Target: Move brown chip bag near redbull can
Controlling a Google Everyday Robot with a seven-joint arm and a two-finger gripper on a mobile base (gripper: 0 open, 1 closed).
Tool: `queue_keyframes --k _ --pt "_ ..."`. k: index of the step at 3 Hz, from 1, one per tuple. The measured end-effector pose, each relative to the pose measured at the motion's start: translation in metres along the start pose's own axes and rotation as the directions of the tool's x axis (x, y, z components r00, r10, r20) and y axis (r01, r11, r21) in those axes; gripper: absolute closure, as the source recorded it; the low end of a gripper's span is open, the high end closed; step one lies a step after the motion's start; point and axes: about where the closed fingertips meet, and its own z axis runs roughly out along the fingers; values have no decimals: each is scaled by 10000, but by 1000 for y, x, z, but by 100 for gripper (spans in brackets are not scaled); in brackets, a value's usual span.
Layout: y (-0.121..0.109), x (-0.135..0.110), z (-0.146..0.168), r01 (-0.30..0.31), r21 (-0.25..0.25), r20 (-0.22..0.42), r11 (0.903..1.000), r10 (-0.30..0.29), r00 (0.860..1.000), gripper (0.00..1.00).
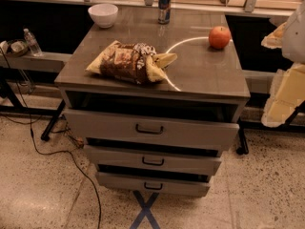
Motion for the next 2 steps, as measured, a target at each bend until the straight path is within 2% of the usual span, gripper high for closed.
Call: queue_keyframes --k 1,2 --pt "0 0 0 1 0 1 10000 -1 10000 0" --pt "-15 -35 23 322 -13 605 9995 -321 9977 0"
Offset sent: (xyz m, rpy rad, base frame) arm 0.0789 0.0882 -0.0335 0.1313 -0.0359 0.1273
